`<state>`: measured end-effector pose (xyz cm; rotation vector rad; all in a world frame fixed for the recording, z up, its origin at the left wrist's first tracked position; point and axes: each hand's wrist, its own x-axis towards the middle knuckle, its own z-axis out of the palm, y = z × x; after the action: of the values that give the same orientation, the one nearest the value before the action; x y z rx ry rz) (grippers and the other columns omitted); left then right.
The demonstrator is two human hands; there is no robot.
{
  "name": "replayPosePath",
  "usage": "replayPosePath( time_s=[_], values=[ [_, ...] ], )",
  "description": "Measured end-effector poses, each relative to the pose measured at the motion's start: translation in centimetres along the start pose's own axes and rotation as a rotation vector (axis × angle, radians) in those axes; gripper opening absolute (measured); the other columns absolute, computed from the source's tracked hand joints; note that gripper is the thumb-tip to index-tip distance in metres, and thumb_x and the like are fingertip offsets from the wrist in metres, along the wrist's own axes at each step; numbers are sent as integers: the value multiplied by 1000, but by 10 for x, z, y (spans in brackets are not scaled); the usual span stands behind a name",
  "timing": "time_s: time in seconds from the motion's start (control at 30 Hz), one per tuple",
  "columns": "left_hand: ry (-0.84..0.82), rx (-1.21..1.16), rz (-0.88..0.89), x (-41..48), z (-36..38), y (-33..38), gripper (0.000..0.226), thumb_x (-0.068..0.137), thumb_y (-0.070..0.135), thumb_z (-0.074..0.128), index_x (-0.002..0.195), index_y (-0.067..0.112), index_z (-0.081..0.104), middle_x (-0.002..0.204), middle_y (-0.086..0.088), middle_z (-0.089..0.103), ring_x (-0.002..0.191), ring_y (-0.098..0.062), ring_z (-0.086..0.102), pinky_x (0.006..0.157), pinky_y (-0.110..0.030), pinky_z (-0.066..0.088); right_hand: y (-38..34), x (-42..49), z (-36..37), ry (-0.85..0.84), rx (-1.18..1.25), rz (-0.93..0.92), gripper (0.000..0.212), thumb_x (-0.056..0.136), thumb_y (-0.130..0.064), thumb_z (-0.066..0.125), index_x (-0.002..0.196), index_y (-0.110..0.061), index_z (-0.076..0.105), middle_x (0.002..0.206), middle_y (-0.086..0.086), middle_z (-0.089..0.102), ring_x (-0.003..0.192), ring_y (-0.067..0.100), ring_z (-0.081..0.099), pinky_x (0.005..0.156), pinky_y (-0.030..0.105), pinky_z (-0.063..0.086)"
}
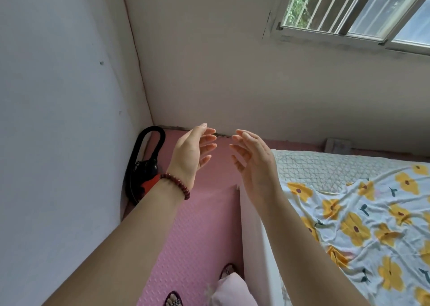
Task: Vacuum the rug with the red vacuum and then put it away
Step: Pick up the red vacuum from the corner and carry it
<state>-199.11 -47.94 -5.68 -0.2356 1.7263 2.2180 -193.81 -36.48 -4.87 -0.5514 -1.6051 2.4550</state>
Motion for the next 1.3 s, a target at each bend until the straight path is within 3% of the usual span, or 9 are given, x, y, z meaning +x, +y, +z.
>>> replayPosePath(
  time_s=[0.17,0.33,0.5,0.7,1.3],
  values=[
    [48,-22,-1,60,29,8,24,92,35,49,76,26,64,77,11,63,73,-6,59,69,-23,42,-16,73,-7,-27,1,13,6,85,-26,63,86,-25,69,85,-9,66,84,8,60,80,24,44],
    [100,-40,66,125,67,39,24,92,37,49,77,26,64,80,11,63,73,-6,59,67,-21,42,-53,159,-7,-133,-1,6,17,72,-33,64,86,-24,69,83,-8,65,83,10,58,77,24,44],
    [158,-52,126,176,91,57,26,92,40,49,75,28,64,80,12,64,75,-5,60,65,-20,42,-74,224,-10,-219,-19,2,20,71,-35,62,88,-25,68,84,-10,66,84,8,61,82,25,43],
    [241,-105,78,221,94,63,26,92,39,49,74,27,64,78,11,64,70,-4,61,64,-20,43,-70,283,-2,-260,-18,71,23,71,-34,61,91,-24,68,87,-9,66,89,12,59,81,25,43],
    [353,-105,122,446,28,170,28,94,37,46,73,26,62,77,11,63,70,-6,59,70,-25,40,-67,503,153,-375,-55,86,23,73,-34,61,91,-23,69,93,-7,68,90,10,61,82,27,45]
  ],
)
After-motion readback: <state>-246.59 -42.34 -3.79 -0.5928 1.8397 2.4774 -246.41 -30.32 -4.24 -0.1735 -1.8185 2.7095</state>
